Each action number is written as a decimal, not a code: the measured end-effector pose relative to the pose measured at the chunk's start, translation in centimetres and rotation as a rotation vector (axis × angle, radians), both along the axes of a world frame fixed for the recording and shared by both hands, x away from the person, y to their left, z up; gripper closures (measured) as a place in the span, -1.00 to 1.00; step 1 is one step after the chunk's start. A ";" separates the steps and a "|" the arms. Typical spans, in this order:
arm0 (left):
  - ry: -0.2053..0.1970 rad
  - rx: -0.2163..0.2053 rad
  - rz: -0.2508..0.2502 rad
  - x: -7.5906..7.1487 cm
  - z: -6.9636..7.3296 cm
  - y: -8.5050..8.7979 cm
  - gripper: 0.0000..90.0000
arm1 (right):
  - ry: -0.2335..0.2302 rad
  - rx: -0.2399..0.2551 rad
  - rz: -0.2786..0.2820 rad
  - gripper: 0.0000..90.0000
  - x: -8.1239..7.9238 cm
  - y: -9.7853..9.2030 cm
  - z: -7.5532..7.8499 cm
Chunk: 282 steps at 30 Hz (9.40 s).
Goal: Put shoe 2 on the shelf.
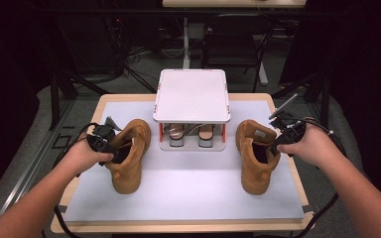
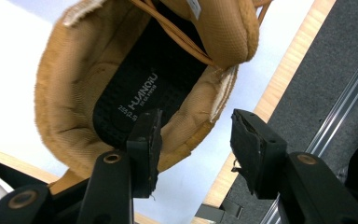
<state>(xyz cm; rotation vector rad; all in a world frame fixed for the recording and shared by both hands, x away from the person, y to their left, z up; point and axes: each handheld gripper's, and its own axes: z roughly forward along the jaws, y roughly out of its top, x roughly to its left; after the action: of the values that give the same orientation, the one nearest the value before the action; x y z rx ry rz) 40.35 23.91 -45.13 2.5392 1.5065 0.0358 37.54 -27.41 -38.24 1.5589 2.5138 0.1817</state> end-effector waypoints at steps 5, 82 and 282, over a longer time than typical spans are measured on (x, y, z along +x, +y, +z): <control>-0.002 0.007 0.000 0.0 0.0 -0.1 0.30 | 0.001 0.018 -0.017 0.17 0.2 -0.2 -0.4; 0.010 0.015 0.055 0.0 -0.7 -0.1 0.45 | 0.090 0.018 -0.202 0.63 2.6 0.3 -6.8; -0.132 -0.162 0.498 11.0 19.4 -5.7 0.90 | -0.065 0.273 -0.503 0.90 13.1 6.8 13.7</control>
<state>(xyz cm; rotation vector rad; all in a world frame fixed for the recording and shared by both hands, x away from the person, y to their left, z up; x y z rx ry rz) 51.31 18.23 -25.72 1.9453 1.9532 0.1401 50.60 -20.57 -24.54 2.1895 2.0286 0.5066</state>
